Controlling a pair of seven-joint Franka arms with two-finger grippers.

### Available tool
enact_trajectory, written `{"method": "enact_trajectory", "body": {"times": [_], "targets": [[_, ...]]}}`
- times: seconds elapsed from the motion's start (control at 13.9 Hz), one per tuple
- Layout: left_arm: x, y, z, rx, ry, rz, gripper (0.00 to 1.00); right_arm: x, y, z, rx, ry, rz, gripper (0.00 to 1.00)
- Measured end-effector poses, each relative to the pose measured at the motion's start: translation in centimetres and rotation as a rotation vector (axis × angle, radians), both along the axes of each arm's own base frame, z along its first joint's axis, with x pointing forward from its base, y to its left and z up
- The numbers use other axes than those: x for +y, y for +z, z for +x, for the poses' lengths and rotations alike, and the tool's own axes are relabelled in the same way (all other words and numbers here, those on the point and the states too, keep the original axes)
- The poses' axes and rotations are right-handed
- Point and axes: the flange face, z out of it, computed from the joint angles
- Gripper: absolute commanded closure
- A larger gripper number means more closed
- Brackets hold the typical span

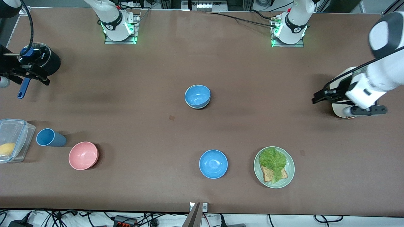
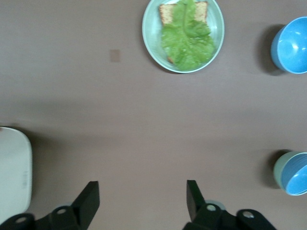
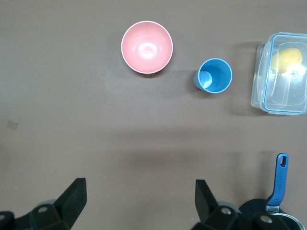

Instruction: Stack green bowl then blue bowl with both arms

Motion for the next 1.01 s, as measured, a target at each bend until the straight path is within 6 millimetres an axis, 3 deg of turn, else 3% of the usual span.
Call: {"method": "enact_trajectory", "body": {"times": [0.14,0.36,1.01], "targets": [[1.1,1.3,-0.5,-0.022,-0.021,0.078,0.0,0.0,0.0,0.0,0.0,0.0,0.0,0.0],[1.1,3.3,-1.7,-0.025,-0.033,0.122,0.0,0.0,0.0,0.0,0.0,0.0,0.0,0.0],[1.6,3.9,-2.3,-0.016,-0.026,0.126,0.0,0.0,0.0,0.0,0.0,0.0,0.0,0.0]]}}
